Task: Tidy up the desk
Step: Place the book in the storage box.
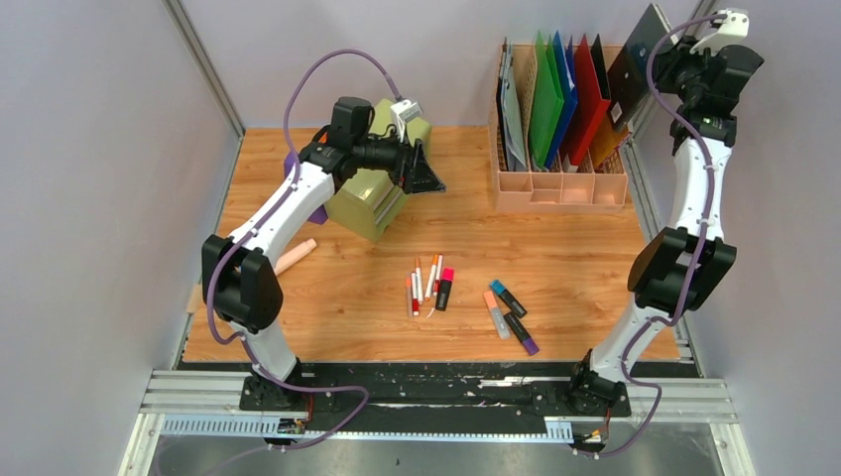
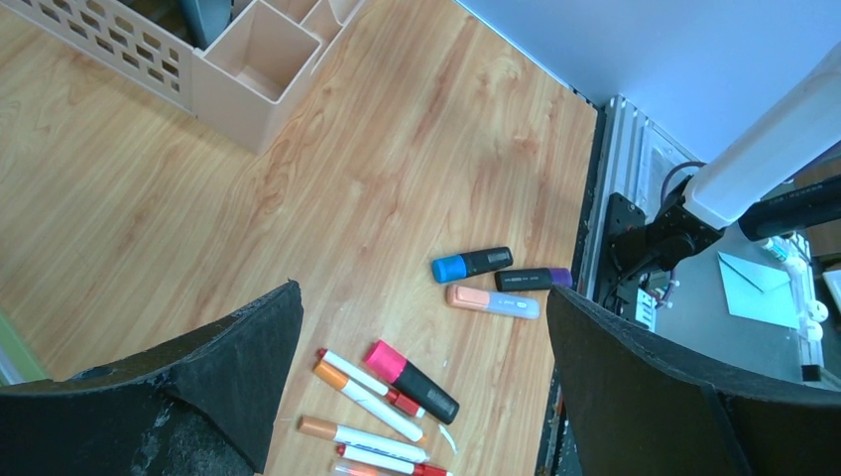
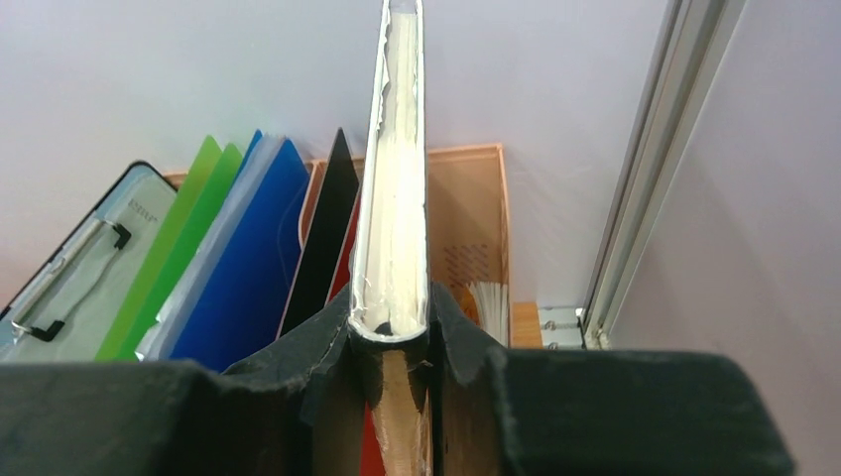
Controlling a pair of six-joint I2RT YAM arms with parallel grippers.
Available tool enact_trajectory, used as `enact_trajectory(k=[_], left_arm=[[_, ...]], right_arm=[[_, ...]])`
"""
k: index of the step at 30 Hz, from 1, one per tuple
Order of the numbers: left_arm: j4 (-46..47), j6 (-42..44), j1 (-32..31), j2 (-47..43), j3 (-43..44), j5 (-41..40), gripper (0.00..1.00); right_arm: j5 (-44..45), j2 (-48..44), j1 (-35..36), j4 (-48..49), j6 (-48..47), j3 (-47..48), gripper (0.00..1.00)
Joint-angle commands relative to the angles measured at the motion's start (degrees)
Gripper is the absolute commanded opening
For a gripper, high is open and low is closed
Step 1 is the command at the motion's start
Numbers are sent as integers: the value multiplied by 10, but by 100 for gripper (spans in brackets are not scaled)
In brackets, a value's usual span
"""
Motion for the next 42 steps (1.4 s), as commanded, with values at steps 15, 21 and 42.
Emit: enact_trajectory(k=[15, 21, 42], left_arm=[[3, -12, 7, 16, 34, 17, 100], [3, -19, 7, 27, 43, 21, 100], [15, -39, 7, 35, 43, 27, 100]], right_arm=[[22, -13, -11, 85, -5, 85, 0], [25, 7, -5, 94, -11, 85, 0], [44, 47, 33, 174, -60, -6, 0]])
